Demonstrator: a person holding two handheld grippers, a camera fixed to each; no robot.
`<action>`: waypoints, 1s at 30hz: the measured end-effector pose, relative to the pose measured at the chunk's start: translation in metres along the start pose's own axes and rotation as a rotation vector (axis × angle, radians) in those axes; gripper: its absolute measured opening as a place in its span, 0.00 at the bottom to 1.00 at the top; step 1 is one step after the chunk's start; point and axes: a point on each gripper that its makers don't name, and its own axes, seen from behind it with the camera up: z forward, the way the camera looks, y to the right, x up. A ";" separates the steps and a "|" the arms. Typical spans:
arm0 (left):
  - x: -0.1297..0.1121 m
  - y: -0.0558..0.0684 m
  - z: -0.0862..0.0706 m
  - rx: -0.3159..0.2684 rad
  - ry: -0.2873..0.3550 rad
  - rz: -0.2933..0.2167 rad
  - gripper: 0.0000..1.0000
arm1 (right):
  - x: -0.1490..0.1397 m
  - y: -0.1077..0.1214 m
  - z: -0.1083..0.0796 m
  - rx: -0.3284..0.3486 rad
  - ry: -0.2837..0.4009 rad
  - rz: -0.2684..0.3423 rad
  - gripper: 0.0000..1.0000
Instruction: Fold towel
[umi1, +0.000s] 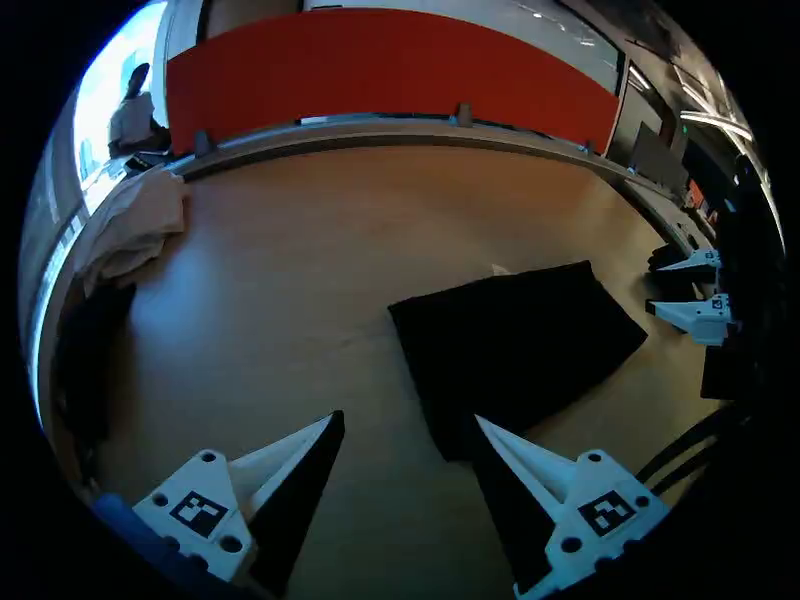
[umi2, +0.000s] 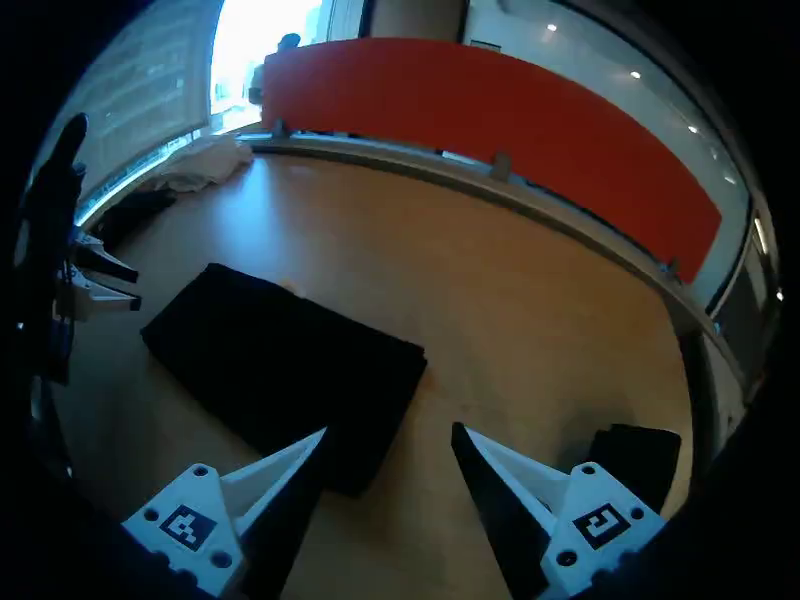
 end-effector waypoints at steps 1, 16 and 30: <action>-0.001 0.000 -0.001 0.002 0.001 -0.002 0.85 | 0.000 -0.001 0.000 0.005 0.000 -0.004 0.87; -0.026 -0.012 -0.029 0.052 -0.003 -0.058 0.85 | -0.007 -0.023 0.006 0.093 -0.014 -0.089 0.87; -0.040 -0.017 -0.044 0.078 -0.002 -0.098 0.85 | -0.038 -0.026 0.009 0.133 -0.063 -0.141 0.87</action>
